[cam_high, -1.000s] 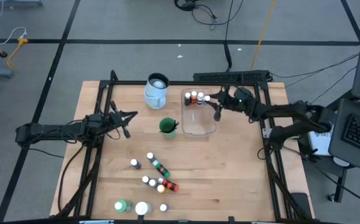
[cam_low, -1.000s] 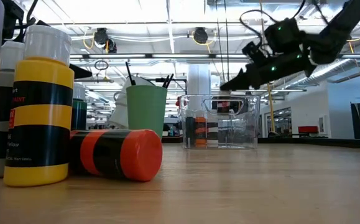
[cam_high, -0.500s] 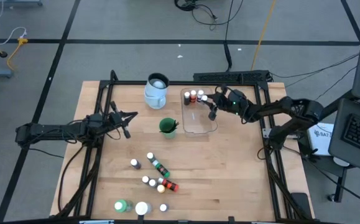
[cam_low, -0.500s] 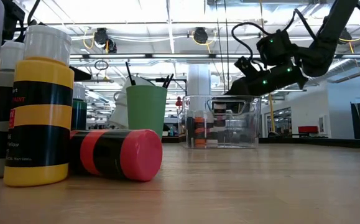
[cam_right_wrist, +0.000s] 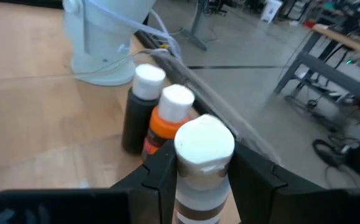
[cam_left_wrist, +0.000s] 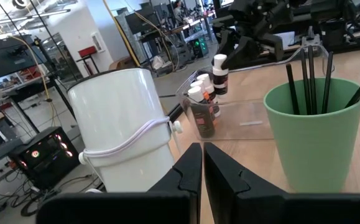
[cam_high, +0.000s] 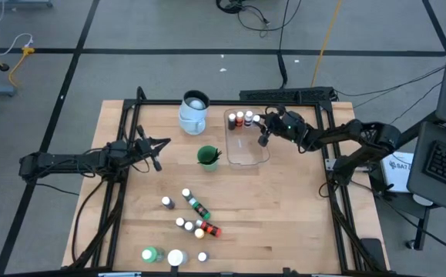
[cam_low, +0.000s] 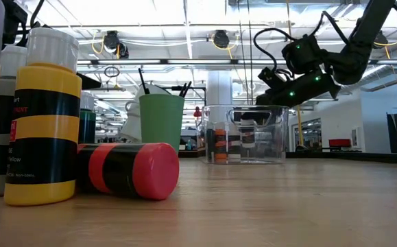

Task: Pick & Place Paint Supplies
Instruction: Put the small white paint bottle into the transparent bin

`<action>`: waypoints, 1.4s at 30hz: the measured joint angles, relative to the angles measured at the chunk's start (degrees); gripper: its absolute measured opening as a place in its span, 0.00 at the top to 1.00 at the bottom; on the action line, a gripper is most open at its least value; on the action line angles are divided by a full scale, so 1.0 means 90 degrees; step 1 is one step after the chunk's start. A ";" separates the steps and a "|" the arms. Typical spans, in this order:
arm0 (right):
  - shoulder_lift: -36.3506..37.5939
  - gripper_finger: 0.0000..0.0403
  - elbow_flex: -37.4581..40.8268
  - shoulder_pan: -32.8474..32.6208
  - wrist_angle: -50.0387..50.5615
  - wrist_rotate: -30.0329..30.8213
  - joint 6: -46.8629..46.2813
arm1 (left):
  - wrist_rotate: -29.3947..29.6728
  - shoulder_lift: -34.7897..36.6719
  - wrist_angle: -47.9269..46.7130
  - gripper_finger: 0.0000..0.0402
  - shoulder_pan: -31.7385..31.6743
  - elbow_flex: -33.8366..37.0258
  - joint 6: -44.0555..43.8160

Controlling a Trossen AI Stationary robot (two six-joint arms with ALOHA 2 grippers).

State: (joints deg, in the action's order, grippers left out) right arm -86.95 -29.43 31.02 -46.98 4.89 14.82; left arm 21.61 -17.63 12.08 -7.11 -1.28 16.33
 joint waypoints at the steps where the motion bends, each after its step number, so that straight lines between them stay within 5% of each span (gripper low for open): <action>1: 0.0002 0.72 0.0000 0.0006 -0.0052 0.0052 0.0055 | -0.0002 0.0002 0.0002 0.95 0.0000 0.0000 -0.0001; 10: 0.0006 0.55 -0.0007 0.0121 -0.0292 0.0147 0.0274 | -0.0004 0.0002 0.0008 0.95 0.0000 0.0000 -0.0001; 23: 0.0006 0.59 -0.0007 0.0183 -0.0303 0.0794 0.0315 | -0.0002 0.0000 0.0012 0.95 0.0000 0.0000 -0.0001; 30: 0.0073 0.61 -0.0014 -0.0199 -0.0333 -0.0585 0.0493 | -0.0002 0.0002 0.0010 0.95 0.0000 0.0000 -0.0001; 33: 0.0261 0.61 -0.0532 -0.0720 0.1206 -0.0560 0.0971 | -0.0002 0.0001 0.0010 0.95 0.0002 0.0000 -0.0001; 38: 0.0391 0.62 -0.2706 -0.1381 0.5526 0.0129 0.1459 | -0.0002 0.0000 0.0029 0.95 0.0000 0.0000 0.0013; 42: 0.0277 0.64 -0.4190 -0.1387 0.7232 0.0087 0.2162 | -0.0007 0.0001 0.0023 0.95 0.0002 0.0000 0.0004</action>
State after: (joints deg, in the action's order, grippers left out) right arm -84.46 -67.14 18.54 18.11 5.67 34.28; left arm 21.54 -17.62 12.28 -7.10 -1.28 16.36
